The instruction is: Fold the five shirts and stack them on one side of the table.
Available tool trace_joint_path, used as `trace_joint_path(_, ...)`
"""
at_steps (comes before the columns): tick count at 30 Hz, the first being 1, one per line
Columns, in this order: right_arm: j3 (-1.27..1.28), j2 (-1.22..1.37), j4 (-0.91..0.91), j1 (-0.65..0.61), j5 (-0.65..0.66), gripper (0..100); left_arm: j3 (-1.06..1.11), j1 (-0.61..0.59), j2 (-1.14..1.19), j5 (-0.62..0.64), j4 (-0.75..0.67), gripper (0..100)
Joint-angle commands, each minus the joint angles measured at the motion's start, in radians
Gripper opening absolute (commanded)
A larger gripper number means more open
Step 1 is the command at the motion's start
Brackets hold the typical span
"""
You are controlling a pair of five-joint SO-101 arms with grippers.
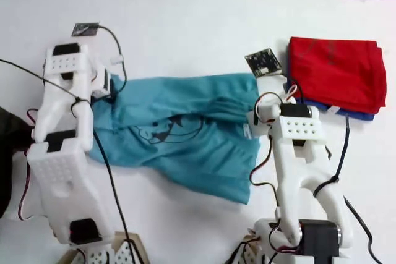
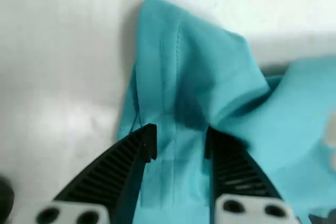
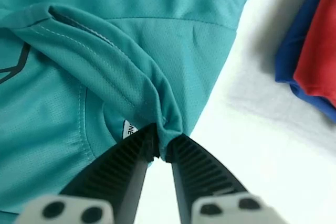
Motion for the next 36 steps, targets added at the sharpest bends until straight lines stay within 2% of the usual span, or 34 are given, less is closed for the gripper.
trace_joint_path(1,-0.008,-0.061,0.002,0.010,-0.003,1.8,-0.081,-0.002,-0.012,0.032,0.121,17)
trace_joint_path(6,-0.008,-0.061,0.007,0.010,-0.002,1.8,-0.128,-0.011,-0.014,0.026,0.252,17)
trace_joint_path(14,-0.008,-0.062,0.010,0.010,0.049,1.8,-0.113,-0.107,-0.014,-0.057,0.281,17)
trace_joint_path(18,-0.008,-0.062,0.010,0.010,0.051,1.8,-0.054,-0.112,-0.014,-0.083,0.255,17)
trace_joint_path(30,-0.009,-0.062,0.008,0.010,0.054,1.8,0.142,-0.058,-0.009,-0.041,0.074,17)
trace_joint_path(36,-0.009,-0.062,0.005,0.010,0.054,1.8,0.179,-0.014,-0.006,-0.031,0.063,17)
